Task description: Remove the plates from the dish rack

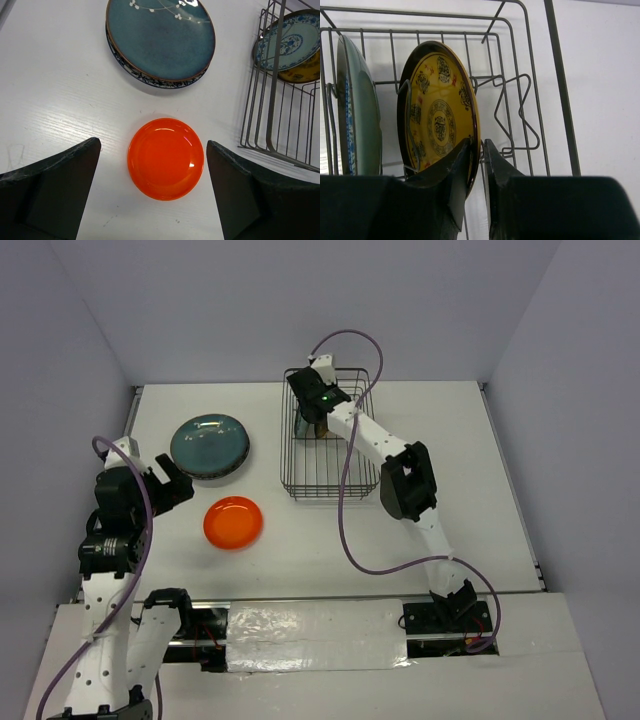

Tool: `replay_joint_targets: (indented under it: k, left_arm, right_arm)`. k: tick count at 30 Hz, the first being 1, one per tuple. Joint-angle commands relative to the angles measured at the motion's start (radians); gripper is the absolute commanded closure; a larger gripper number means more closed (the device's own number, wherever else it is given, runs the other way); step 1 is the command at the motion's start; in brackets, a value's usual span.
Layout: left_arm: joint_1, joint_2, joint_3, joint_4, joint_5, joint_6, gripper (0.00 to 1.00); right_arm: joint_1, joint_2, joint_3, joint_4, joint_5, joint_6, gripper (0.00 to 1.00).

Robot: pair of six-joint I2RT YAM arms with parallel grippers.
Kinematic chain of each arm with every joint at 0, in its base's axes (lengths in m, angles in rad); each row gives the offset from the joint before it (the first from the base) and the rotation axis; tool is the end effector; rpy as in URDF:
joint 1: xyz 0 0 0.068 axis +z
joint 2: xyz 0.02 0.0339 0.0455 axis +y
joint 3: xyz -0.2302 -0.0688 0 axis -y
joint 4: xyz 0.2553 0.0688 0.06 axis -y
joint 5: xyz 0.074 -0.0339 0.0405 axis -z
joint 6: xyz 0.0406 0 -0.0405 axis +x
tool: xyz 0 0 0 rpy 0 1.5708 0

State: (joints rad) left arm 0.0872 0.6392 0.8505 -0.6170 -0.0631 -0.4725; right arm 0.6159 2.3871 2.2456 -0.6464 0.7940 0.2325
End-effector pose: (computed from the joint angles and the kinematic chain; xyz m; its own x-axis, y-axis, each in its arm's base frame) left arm 0.1766 0.0180 0.3178 -0.2843 -0.4808 -0.8295 -0.3077 0.8651 -0.3960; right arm 0.4422 0.2775 0.2219 -0.5618 -0.1997 -0.8028 0.1388 0.9339 -0.3294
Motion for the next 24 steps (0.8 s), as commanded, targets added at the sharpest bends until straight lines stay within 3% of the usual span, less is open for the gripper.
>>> replay_joint_targets:
  k: [1,10,24]
  left_arm:
    - [-0.004,-0.007,0.01,0.045,0.017,0.02,0.0]
    - [-0.01,-0.007,0.01,0.043,0.016,0.02,0.01]
    - [-0.014,-0.019,0.012,0.034,-0.021,0.011,0.0]
  right_arm:
    - [0.016,-0.026,0.0,0.036,0.091,0.005,0.77]
    - [0.024,-0.014,0.054,-0.004,0.12,0.044,0.97]
    - [0.028,-0.267,0.0,0.008,0.255,-0.082,1.0]
